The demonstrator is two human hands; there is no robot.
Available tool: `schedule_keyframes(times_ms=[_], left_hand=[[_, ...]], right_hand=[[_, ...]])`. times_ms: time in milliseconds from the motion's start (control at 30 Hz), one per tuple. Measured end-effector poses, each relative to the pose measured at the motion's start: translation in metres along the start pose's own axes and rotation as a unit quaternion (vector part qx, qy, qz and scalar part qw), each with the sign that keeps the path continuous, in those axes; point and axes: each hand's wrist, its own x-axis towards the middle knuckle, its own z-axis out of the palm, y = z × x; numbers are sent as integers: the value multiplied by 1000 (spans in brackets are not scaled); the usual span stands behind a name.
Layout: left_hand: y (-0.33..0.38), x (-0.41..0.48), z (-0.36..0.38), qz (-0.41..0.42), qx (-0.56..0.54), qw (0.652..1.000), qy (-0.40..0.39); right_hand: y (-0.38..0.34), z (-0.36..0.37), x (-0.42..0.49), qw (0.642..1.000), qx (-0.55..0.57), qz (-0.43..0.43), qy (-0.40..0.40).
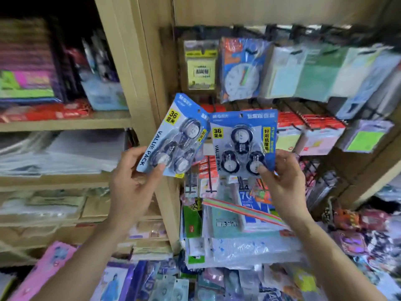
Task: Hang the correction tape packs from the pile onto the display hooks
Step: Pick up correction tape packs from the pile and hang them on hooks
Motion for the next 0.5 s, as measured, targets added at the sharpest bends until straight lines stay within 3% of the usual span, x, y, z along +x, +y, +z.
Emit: schedule_keyframes(times_ms=[500], left_hand=[[69,147,-29,193,-30,979,65]], right_hand=[[-115,27,114,986,75,-139,58]])
